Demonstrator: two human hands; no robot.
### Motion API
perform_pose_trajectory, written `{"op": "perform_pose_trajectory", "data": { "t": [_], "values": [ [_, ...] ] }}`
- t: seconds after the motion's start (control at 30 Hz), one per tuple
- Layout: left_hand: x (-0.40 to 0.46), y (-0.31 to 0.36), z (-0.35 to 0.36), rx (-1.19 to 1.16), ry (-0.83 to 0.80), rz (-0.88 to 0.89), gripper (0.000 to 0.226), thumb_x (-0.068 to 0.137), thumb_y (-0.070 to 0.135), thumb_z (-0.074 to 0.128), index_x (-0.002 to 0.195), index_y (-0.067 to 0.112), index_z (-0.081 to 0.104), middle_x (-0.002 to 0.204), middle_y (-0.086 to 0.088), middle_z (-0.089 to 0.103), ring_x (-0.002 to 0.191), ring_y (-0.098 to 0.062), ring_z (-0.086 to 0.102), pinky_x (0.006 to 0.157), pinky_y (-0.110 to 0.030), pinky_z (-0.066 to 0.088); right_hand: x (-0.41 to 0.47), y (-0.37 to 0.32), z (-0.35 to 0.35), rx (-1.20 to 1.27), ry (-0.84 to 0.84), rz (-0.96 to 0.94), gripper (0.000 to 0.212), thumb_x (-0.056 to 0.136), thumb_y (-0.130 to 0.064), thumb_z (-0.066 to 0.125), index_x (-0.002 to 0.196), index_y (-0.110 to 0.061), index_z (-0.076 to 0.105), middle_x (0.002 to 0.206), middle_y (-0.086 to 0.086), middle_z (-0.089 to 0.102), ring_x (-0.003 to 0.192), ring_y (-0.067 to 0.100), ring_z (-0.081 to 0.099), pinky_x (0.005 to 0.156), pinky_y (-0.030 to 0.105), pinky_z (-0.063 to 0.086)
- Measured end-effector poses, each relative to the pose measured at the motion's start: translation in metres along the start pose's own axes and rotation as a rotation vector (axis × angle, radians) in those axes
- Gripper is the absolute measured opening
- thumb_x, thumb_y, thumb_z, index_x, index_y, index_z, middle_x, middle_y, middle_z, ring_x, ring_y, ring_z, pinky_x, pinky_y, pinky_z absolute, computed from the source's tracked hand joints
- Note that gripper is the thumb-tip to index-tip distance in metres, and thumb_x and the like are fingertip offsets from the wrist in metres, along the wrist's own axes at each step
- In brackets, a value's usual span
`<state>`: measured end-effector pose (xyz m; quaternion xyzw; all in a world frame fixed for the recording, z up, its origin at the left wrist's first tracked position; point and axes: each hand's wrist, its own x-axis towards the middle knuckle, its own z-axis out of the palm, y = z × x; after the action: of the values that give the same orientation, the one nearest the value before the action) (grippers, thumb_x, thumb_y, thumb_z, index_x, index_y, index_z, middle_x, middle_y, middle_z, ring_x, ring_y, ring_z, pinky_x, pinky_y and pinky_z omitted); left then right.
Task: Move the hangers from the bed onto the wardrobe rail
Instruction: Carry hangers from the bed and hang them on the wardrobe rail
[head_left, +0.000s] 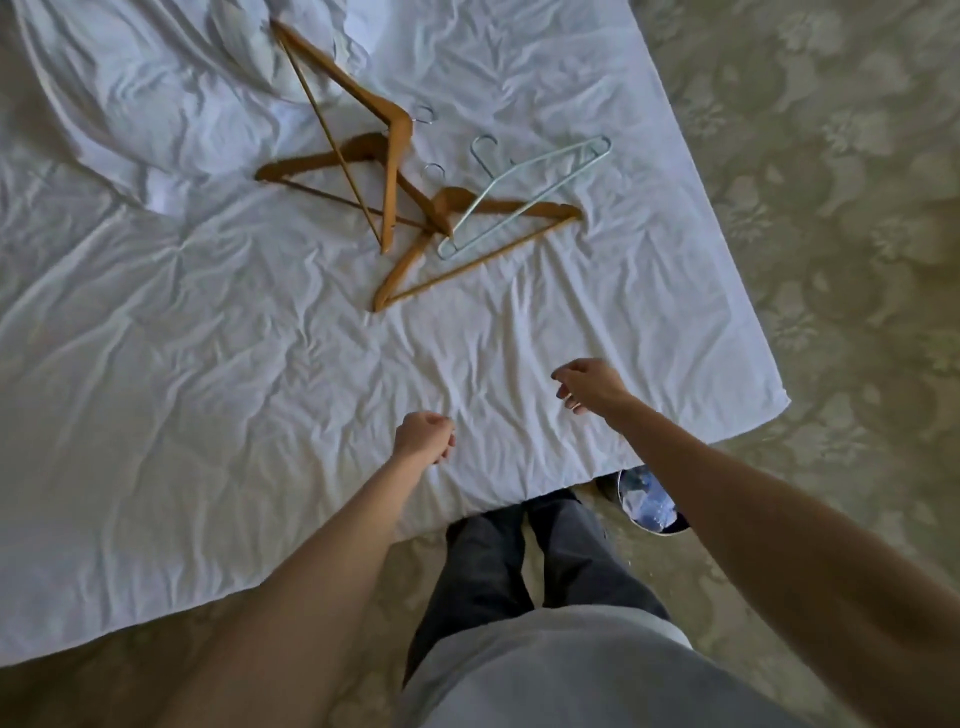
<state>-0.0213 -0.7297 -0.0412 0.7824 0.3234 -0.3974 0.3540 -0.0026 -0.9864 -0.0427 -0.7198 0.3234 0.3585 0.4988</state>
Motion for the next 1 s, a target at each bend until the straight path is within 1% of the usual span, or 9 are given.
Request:
{"op": "perform_pose_trajectory", "data": {
  "t": [0.1, 0.23, 0.3, 0.4, 0.5, 0.63, 0.7, 0.83, 1.0],
  "values": [
    [0.036, 0.038, -0.010, -0.018, 0.056, 0.033, 0.020, 0.087, 0.013, 0.056, 0.079, 0.007, 0.073, 0.064, -0.003, 0.067, 0.053, -0.018, 0.060, 0.050, -0.022, 0.049, 0.034, -0.049, 0.003, -0.030, 0.015, -0.045, 0.020, 0.095, -0.011, 0.054, 0.104, -0.004, 0.071, 0.071, 0.004, 0.066, 0.055, 0.017, 0.056, 0.054, 0.026, 0.048],
    [0.097, 0.090, -0.025, 0.028, 0.127, 0.104, 0.025, 0.088, 0.019, 0.054, 0.071, 0.011, 0.071, 0.075, -0.013, 0.075, 0.070, -0.029, 0.072, 0.070, -0.035, 0.061, 0.091, -0.100, 0.006, -0.124, 0.068, -0.095, 0.023, 0.091, -0.013, 0.054, 0.099, -0.003, 0.073, 0.070, 0.002, 0.067, 0.056, 0.015, 0.060, 0.058, 0.028, 0.053],
    [0.128, 0.115, -0.028, 0.025, 0.162, 0.125, 0.026, 0.086, 0.021, 0.053, 0.081, 0.009, 0.076, 0.086, -0.017, 0.076, 0.082, -0.033, 0.073, 0.078, -0.039, 0.062, 0.122, -0.121, 0.008, -0.161, 0.106, -0.115, 0.024, 0.086, -0.017, 0.054, 0.093, -0.005, 0.074, 0.073, 0.004, 0.071, 0.061, 0.018, 0.066, 0.068, 0.034, 0.061],
    [0.171, 0.149, -0.026, 0.037, 0.184, 0.155, 0.033, 0.087, 0.023, 0.052, 0.099, 0.006, 0.078, 0.099, -0.018, 0.076, 0.097, -0.035, 0.071, 0.085, -0.043, 0.060, 0.172, -0.149, 0.014, -0.224, 0.176, -0.148, 0.020, 0.080, -0.026, 0.055, 0.086, -0.016, 0.071, 0.089, 0.008, 0.076, 0.086, 0.028, 0.073, 0.082, 0.044, 0.061],
    [0.205, 0.171, -0.018, 0.062, 0.245, 0.146, 0.037, 0.085, 0.023, 0.054, 0.112, 0.008, 0.073, 0.113, -0.013, 0.074, 0.106, -0.032, 0.068, 0.089, -0.040, 0.057, 0.207, -0.180, 0.031, -0.322, 0.208, -0.206, 0.021, 0.088, -0.028, 0.061, 0.105, -0.024, 0.071, 0.111, 0.006, 0.073, 0.108, 0.025, 0.066, 0.089, 0.034, 0.054],
    [0.241, 0.177, -0.007, 0.146, 0.436, 0.223, 0.037, 0.099, 0.028, 0.056, 0.130, 0.010, 0.060, 0.135, -0.011, 0.062, 0.124, -0.029, 0.058, 0.094, -0.040, 0.049, 0.255, -0.200, 0.061, -0.500, 0.220, -0.268, 0.034, 0.094, -0.035, 0.057, 0.125, -0.024, 0.065, 0.133, 0.006, 0.062, 0.122, 0.027, 0.059, 0.092, 0.035, 0.047],
    [0.259, 0.181, -0.006, 0.127, 0.461, 0.266, 0.038, 0.102, 0.032, 0.053, 0.133, 0.010, 0.059, 0.136, -0.010, 0.061, 0.124, -0.029, 0.058, 0.096, -0.039, 0.047, 0.273, -0.199, 0.075, -0.626, 0.236, -0.246, 0.037, 0.096, -0.041, 0.052, 0.124, -0.021, 0.067, 0.134, 0.009, 0.060, 0.120, 0.031, 0.060, 0.092, 0.037, 0.048],
    [0.276, 0.186, -0.002, 0.138, 0.420, 0.368, 0.023, 0.101, 0.030, 0.053, 0.112, 0.018, 0.069, 0.114, -0.005, 0.073, 0.106, -0.026, 0.067, 0.079, -0.035, 0.050, 0.281, -0.184, 0.079, -0.767, 0.305, -0.243, 0.041, 0.097, -0.040, 0.047, 0.112, -0.011, 0.071, 0.120, 0.014, 0.066, 0.108, 0.037, 0.064, 0.078, 0.036, 0.042],
    [0.259, 0.195, 0.008, 0.073, 0.357, 0.290, 0.025, 0.100, 0.023, 0.055, 0.112, 0.009, 0.071, 0.112, -0.011, 0.074, 0.105, -0.028, 0.067, 0.082, -0.032, 0.049, 0.265, -0.151, 0.035, -0.734, 0.395, -0.129, 0.036, 0.092, -0.035, 0.051, 0.110, -0.012, 0.071, 0.116, 0.019, 0.068, 0.108, 0.042, 0.064, 0.087, 0.041, 0.049]
  ]
}}
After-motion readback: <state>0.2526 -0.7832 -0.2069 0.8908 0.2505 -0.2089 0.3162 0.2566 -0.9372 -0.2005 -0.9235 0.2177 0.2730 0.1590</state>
